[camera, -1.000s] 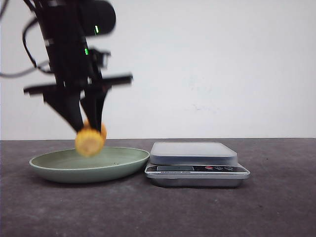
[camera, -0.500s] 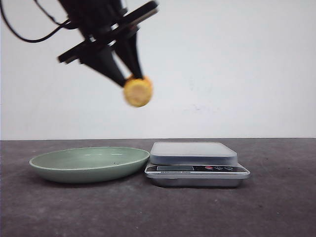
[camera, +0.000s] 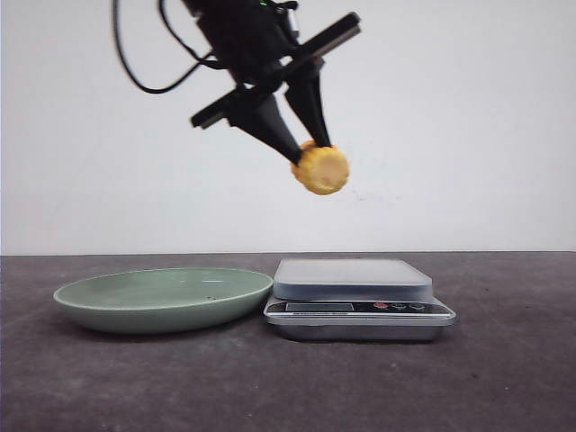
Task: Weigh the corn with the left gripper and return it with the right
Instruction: 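Lift the corn with the left gripper and lower it onto the scale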
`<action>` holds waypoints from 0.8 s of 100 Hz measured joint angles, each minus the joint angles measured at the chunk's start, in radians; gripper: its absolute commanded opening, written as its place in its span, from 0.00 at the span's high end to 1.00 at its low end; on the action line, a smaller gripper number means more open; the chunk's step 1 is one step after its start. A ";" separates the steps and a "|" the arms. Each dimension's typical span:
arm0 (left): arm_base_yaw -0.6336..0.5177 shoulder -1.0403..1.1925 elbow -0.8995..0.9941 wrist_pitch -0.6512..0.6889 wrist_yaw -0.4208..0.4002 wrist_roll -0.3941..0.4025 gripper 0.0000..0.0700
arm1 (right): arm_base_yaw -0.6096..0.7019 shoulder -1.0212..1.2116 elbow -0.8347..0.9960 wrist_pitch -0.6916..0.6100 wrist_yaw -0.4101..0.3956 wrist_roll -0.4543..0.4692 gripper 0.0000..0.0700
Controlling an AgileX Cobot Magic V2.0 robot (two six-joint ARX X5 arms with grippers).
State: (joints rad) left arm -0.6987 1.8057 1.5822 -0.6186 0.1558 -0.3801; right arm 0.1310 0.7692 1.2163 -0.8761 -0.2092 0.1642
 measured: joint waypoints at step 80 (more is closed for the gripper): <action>-0.032 0.238 0.130 -0.096 -0.002 0.063 0.73 | 0.000 0.000 0.000 -0.003 0.000 0.000 0.09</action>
State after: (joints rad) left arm -0.7307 2.0441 1.7126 -0.7143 0.1535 -0.3168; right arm 0.1310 0.7692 1.2163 -0.8791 -0.2092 0.1642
